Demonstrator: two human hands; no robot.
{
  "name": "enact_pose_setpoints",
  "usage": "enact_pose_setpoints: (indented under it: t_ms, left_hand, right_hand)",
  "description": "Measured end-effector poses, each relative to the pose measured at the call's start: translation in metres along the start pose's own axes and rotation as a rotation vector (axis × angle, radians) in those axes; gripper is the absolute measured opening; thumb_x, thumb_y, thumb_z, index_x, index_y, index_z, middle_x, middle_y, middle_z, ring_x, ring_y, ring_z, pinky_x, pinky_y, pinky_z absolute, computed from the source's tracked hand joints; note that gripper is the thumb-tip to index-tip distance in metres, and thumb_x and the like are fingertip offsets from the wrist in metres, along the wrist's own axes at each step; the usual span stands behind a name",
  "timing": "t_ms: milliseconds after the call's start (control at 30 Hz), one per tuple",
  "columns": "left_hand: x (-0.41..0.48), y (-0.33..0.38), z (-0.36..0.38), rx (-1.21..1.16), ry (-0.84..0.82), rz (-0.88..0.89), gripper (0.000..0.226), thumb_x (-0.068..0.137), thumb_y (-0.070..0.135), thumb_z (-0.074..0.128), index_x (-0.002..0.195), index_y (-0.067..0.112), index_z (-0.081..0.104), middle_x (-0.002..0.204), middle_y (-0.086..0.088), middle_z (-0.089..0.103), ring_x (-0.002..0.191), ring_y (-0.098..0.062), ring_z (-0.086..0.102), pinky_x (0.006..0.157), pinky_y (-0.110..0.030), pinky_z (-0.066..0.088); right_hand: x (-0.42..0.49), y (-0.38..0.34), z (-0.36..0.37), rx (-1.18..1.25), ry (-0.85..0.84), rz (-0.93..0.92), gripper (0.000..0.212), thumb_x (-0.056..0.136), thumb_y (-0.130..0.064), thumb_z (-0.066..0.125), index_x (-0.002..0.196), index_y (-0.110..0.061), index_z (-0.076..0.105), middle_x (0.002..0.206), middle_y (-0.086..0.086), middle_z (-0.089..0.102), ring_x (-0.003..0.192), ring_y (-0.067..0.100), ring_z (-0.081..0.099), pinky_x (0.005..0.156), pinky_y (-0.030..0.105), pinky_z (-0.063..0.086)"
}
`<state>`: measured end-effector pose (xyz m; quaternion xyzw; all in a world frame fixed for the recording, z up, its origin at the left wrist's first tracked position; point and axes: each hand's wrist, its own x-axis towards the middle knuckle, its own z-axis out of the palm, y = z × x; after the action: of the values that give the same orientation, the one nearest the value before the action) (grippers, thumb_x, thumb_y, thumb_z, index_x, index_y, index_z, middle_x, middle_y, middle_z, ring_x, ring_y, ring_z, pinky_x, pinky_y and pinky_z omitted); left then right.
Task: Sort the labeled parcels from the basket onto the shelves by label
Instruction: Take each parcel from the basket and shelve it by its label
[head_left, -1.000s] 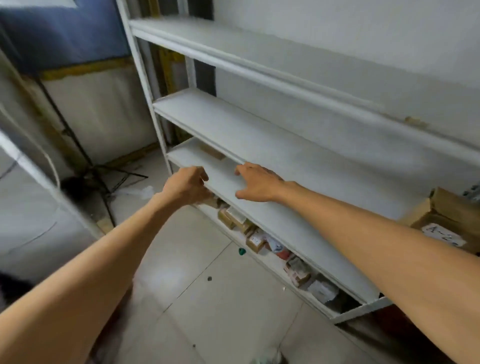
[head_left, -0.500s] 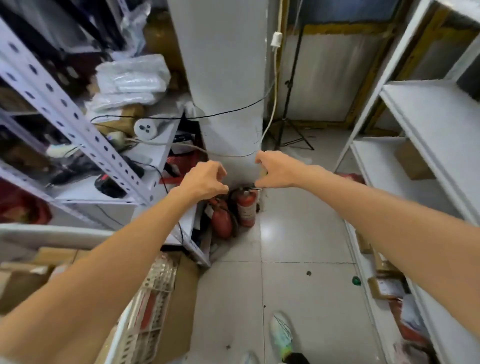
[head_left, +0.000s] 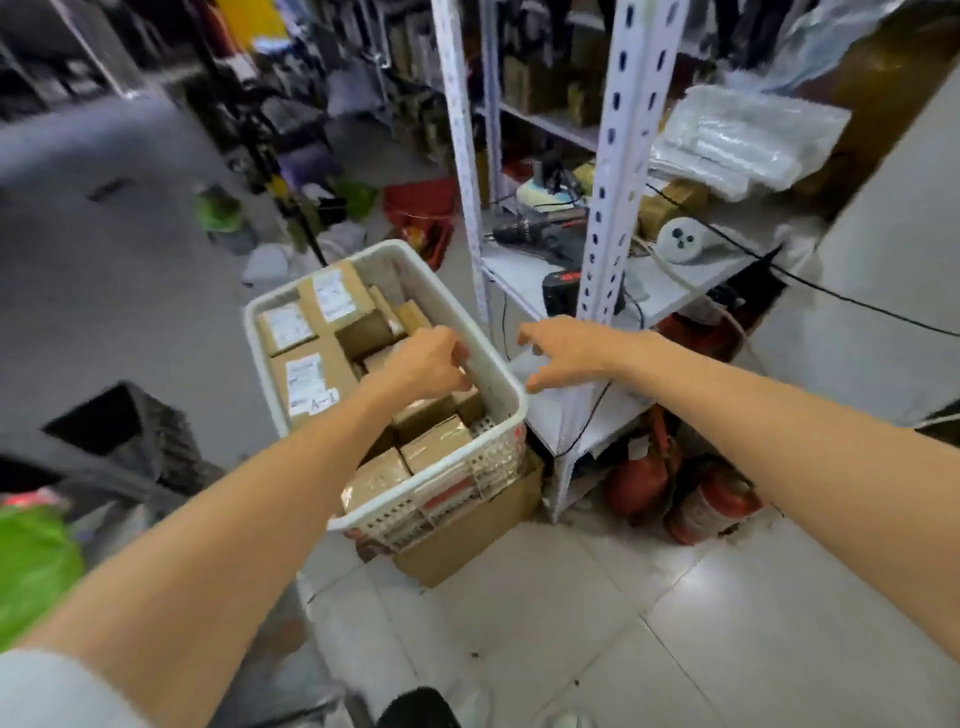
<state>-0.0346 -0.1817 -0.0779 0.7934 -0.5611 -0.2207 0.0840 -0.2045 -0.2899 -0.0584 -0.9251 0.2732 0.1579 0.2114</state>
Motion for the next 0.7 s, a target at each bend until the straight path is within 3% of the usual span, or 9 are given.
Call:
enact_pose_setpoints:
  t_ms: [167, 300, 500, 633, 700]
  left_hand:
    - [-0.035, -0.077, -0.004, -0.085, 0.067, -0.249, 0.037, 0.081, 0.022, 0.072, 0.113, 0.012, 0.057, 0.111, -0.004, 0.062, 0.099, -0.022, 0.058, 0.088, -0.040, 0.051]
    - [-0.041, -0.134, -0.017, -0.086, 0.070, -0.378, 0.038, 0.081, 0.024, 0.071, 0.115, 0.013, 0.058, 0.114, -0.004, 0.063, 0.101, -0.022, 0.059, 0.088, -0.039, 0.052]
    - [-0.008, -0.208, -0.045, -0.045, 0.055, -0.441, 0.042, 0.082, 0.024, 0.072, 0.119, 0.012, 0.057, 0.118, -0.005, 0.062, 0.103, -0.022, 0.058, 0.078, -0.030, 0.045]
    - [0.009, -0.252, -0.059, -0.079, 0.055, -0.483, 0.042, 0.082, 0.026, 0.071, 0.120, 0.011, 0.057, 0.118, -0.005, 0.063, 0.101, -0.021, 0.059, 0.083, -0.033, 0.050]
    - [0.014, -0.271, -0.060, -0.090, 0.045, -0.496, 0.040, 0.082, 0.028, 0.070, 0.117, 0.012, 0.058, 0.113, -0.004, 0.063, 0.098, -0.021, 0.059, 0.080, -0.033, 0.049]
  right_hand:
    - [0.066, -0.060, -0.004, -0.060, -0.041, -0.173, 0.064, 0.086, -0.034, 0.068, 0.138, -0.009, 0.040, 0.136, 0.009, 0.049, 0.119, 0.027, 0.050, 0.092, 0.032, 0.043]
    - [0.117, -0.099, -0.003, -0.127, -0.088, -0.222, 0.068, 0.082, -0.040, 0.070, 0.137, -0.011, 0.042, 0.135, 0.009, 0.051, 0.115, 0.027, 0.052, 0.096, 0.042, 0.046]
    - [0.190, -0.150, -0.020, -0.175, -0.085, -0.229, 0.049, 0.083, -0.034, 0.069, 0.119, -0.006, 0.053, 0.119, 0.011, 0.060, 0.104, 0.028, 0.057, 0.089, 0.045, 0.051]
    - [0.237, -0.178, -0.029, -0.181, -0.111, -0.244, 0.056, 0.082, -0.035, 0.068, 0.129, -0.012, 0.047, 0.124, 0.006, 0.057, 0.109, 0.025, 0.056, 0.091, 0.040, 0.050]
    - [0.259, -0.189, -0.028, -0.180, -0.120, -0.239, 0.050, 0.083, -0.034, 0.067, 0.125, -0.014, 0.047, 0.119, 0.003, 0.057, 0.105, 0.023, 0.055, 0.085, 0.034, 0.048]
